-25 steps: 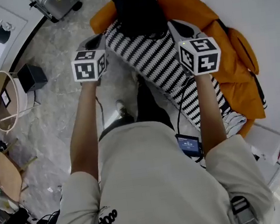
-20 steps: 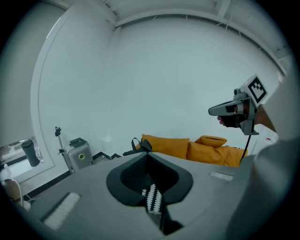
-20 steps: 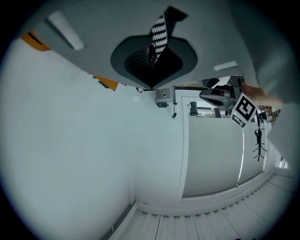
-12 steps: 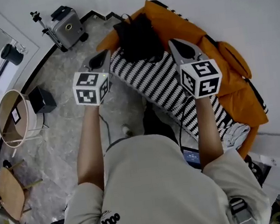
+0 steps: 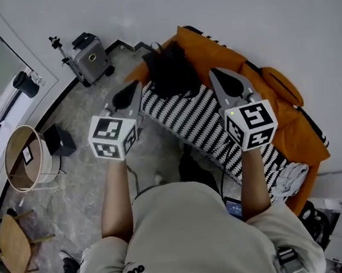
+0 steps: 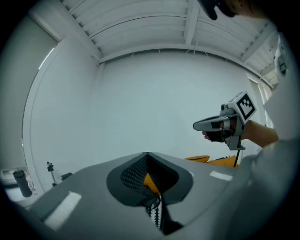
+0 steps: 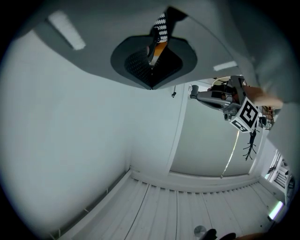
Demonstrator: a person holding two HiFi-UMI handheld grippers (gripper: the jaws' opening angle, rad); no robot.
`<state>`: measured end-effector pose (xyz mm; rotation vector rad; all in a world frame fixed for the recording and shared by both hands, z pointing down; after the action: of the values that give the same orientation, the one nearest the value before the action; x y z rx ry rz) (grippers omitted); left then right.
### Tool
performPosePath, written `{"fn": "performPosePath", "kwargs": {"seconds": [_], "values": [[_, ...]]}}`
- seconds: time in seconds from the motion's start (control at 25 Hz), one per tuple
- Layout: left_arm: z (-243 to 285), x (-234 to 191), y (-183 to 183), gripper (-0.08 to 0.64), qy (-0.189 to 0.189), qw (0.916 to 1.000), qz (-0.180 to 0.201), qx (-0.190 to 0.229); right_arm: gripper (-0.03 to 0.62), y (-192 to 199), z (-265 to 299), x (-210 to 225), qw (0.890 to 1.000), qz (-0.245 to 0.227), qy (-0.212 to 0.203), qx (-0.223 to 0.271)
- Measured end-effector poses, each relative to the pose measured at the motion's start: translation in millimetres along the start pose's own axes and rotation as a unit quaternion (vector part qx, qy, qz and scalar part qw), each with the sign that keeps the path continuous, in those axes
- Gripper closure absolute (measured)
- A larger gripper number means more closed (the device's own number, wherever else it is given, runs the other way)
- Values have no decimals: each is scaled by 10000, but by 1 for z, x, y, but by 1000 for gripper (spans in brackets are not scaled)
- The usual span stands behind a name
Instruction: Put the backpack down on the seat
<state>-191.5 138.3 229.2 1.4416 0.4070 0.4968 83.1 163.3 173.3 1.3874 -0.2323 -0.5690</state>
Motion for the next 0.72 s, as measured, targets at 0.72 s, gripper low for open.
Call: {"fn": "performPosePath", "kwargs": {"seconds": [0.72], "values": [[-49,23,-31,549,-304,9951,902,277,591,-10,-28,-29,9994,-333,-19,15]]}}
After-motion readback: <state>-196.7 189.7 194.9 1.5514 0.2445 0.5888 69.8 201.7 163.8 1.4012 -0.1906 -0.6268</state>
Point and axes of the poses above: the fingertips, and each gripper's own axes: z forward along the fingers, x to its right, y out of its underside, the point moved 10 cm from there along -z, backward along the fingers, and after that the axes turned 2 degrees about -y, right-handed, at the moved point
